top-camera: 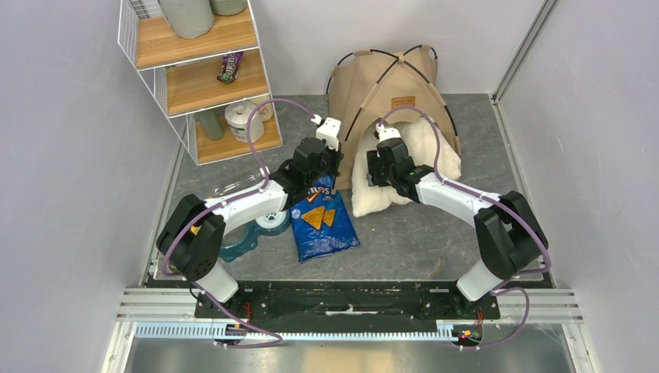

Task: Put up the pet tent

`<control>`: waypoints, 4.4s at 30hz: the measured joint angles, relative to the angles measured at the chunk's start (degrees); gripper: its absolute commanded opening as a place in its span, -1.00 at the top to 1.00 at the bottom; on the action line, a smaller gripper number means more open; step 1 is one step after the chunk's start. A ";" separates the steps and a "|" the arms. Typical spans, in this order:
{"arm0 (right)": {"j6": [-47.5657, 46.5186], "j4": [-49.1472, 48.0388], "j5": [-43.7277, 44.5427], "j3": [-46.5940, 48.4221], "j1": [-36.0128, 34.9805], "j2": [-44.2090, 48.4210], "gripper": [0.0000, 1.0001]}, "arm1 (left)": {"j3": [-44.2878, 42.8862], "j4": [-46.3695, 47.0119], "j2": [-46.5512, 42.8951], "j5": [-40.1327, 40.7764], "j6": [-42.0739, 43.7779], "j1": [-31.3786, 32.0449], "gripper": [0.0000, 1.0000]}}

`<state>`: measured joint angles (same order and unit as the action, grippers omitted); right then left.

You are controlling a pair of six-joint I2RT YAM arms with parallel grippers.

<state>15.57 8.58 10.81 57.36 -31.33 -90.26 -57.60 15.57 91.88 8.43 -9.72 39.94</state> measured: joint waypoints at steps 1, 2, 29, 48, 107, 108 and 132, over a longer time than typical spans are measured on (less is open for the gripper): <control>1.05 -1.81 0.07 -0.46 0.00 -1.03 0.73 | 0.00 -0.04 0.00 0.00 0.00 0.00 0.96; 1.09 -2.93 0.15 -0.74 -0.02 -1.44 0.96 | 0.00 -0.09 0.00 0.00 0.00 0.00 0.96; 32.09 -65.46 6.75 -15.54 6.08 -10.62 1.00 | -0.22 -1.38 -0.57 0.07 0.00 -0.13 0.96; 22.69 -24.50 12.46 -6.69 4.35 10.10 -0.55 | -0.83 -3.06 -0.76 0.07 0.00 -0.50 0.96; 5.77 -26.25 23.65 -5.84 9.75 2.43 -0.55 | -2.78 -7.19 -0.96 -0.11 -0.02 -0.98 0.96; 6.51 -23.78 23.26 -5.81 9.75 4.61 -0.56 | -2.78 -7.23 -0.96 -0.13 -0.02 -0.98 0.96; 14.75 -22.51 10.86 -1.51 0.52 -9.94 -0.39 | -3.28 -8.24 -0.96 -1.07 -0.02 -1.05 0.96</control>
<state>30.33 -13.93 21.67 55.86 -30.81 -100.20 -60.88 7.33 90.91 7.35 -9.74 38.89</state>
